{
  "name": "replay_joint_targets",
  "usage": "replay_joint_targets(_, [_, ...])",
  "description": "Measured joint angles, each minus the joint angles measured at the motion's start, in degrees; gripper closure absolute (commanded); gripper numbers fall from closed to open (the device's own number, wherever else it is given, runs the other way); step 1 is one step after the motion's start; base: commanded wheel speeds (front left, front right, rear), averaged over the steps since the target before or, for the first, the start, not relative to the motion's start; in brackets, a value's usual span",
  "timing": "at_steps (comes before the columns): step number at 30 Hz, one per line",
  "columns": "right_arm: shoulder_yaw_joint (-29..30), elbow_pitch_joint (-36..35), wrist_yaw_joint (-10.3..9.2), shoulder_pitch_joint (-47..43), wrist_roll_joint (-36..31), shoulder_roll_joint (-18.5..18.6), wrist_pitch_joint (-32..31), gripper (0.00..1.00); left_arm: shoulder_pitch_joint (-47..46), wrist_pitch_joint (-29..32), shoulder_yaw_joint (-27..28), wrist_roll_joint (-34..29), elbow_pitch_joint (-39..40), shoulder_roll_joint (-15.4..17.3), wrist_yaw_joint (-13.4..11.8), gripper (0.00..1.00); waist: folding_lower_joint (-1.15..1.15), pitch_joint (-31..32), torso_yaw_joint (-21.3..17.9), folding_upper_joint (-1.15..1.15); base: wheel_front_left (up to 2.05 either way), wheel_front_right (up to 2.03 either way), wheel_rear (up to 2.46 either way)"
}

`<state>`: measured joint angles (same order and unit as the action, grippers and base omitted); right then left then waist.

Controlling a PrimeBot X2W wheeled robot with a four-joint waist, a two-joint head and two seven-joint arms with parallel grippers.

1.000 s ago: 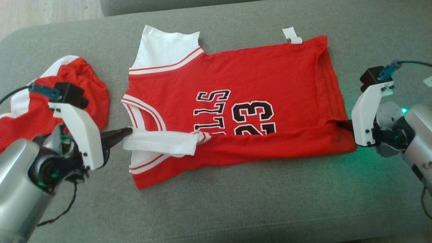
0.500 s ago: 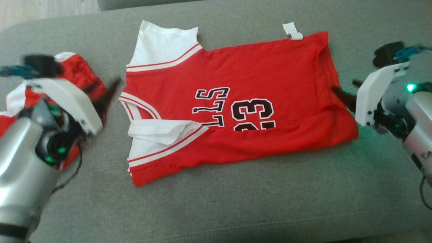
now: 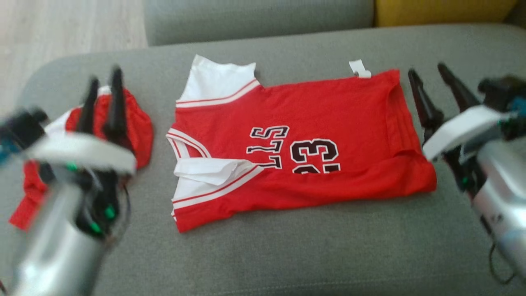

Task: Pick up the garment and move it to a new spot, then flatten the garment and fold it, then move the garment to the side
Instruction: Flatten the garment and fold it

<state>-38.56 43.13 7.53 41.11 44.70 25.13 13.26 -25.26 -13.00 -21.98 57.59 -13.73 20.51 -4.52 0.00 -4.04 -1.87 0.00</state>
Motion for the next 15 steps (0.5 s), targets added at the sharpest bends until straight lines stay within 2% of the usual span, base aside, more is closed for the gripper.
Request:
replay_joint_targets(3, [6.49, -2.44, 0.0, -5.15, -6.32, -2.2, 0.97, 0.0, 6.89, -1.27, 0.12, -4.03, 3.99, -2.34, -2.25, 0.0, 0.0, 1.64, 0.55, 0.0, 0.0, 0.0, 0.0])
replay_joint_targets(5, [13.47, -7.03, 0.0, -9.4, -12.12, -4.47, 0.98, 0.0, 11.3, -1.3, 0.97, -7.13, 6.25, -4.8, -3.33, 0.0, 0.0, 2.48, 0.84, 0.0, 0.0, 0.0, 0.0])
replay_joint_targets(7, [20.41, -12.34, 0.0, -14.52, -17.39, -7.53, 1.12, 0.0, 15.42, -1.3, 3.77, -14.88, 9.53, -7.93, -4.32, 0.0, 0.0, 3.11, 1.09, 0.0, 0.0, 0.0, 0.0])
replay_joint_targets(10, [27.07, -20.81, 0.0, -23.63, -25.9, -12.51, 1.12, 0.0, 20.35, -1.69, 4.24, -26.69, 12.18, -11.39, -2.98, 0.0, 0.0, 3.48, 1.17, 0.0, 0.0, 0.0, 0.0])
replay_joint_targets(13, [32.42, -27.58, 0.0, -31.45, -30.03, -18.11, 1.12, 0.0, 25.15, -1.68, 7.02, -31.2, 12.23, -16.22, -2.67, 0.0, 0.0, 3.62, 0.9, 0.0, 0.0, 0.0, 0.0])
replay_joint_targets(15, [33.03, -28.95, 0.0, -33.23, -31.73, -19.01, 1.12, 0.0, 26.45, -1.68, 8.17, -32.21, 12.34, -16.9, -2.16, 0.0, 0.0, 3.62, 0.71, 0.0, 0.0, 0.0, 0.0])
